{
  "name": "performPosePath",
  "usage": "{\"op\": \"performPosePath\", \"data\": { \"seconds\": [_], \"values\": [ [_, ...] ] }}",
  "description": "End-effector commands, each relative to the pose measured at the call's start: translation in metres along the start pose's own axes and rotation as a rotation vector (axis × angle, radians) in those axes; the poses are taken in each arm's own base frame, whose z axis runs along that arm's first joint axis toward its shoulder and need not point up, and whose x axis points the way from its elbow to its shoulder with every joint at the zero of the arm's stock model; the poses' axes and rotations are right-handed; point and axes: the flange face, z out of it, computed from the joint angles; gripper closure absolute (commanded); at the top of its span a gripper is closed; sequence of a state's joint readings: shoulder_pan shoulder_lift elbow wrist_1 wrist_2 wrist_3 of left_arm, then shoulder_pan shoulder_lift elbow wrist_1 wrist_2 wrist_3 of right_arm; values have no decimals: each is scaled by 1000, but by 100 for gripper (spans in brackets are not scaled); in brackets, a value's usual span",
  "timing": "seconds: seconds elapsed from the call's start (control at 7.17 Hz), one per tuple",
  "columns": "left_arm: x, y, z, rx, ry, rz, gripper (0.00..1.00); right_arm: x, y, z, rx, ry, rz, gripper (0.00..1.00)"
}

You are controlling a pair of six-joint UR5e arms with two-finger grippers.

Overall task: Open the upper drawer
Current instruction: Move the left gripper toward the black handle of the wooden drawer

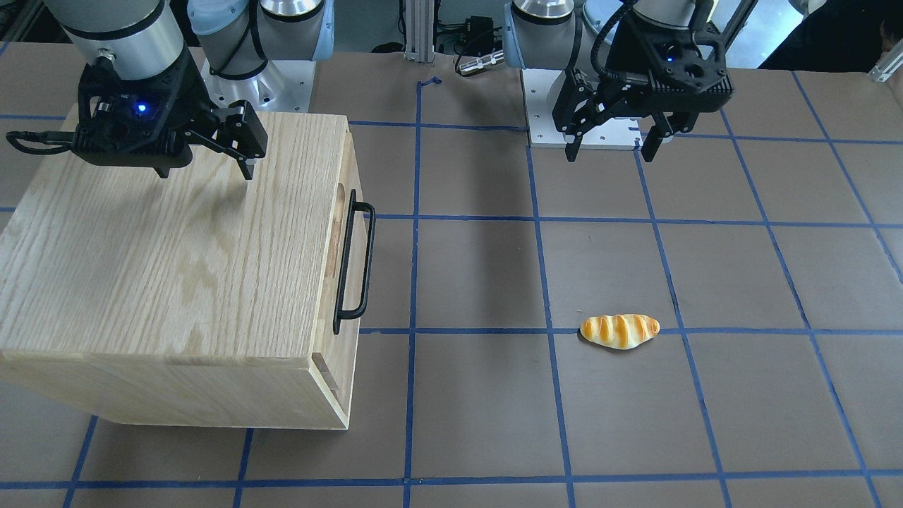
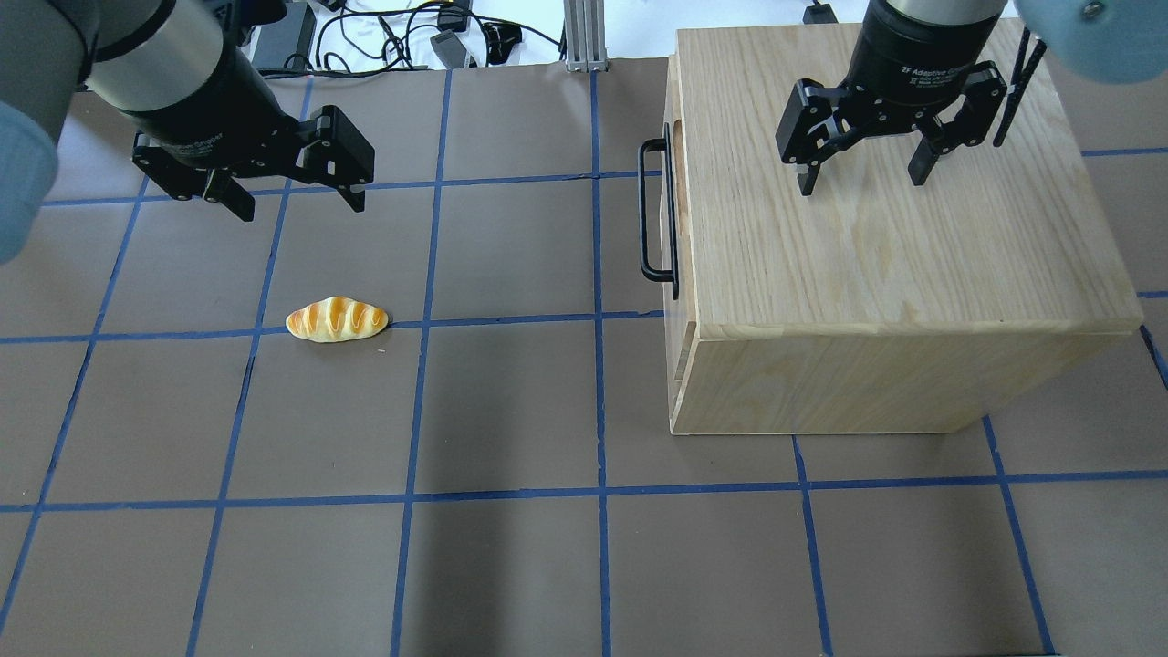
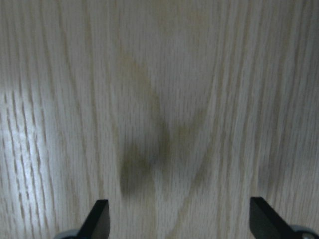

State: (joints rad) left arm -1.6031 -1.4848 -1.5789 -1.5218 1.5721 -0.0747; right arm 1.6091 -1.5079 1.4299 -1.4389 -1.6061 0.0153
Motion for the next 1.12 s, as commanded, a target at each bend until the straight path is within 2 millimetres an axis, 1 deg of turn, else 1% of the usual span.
{"op": "performPosePath", "data": {
  "seconds": [0.0, 0.56, 0.84, 0.98],
  "values": [
    [1, 0, 1, -3, 0, 4, 0, 0, 0, 0, 0, 0, -2, 0],
    [1, 1, 3, -6, 10, 2, 0, 0, 0, 1, -1, 0, 0, 0],
    [3, -6, 5, -10, 16, -5, 0, 0, 0, 1, -1, 0, -2, 0],
    [4, -12, 13, -22, 18, -11, 0, 0, 0, 0, 0, 0, 0, 0]
  ]
}}
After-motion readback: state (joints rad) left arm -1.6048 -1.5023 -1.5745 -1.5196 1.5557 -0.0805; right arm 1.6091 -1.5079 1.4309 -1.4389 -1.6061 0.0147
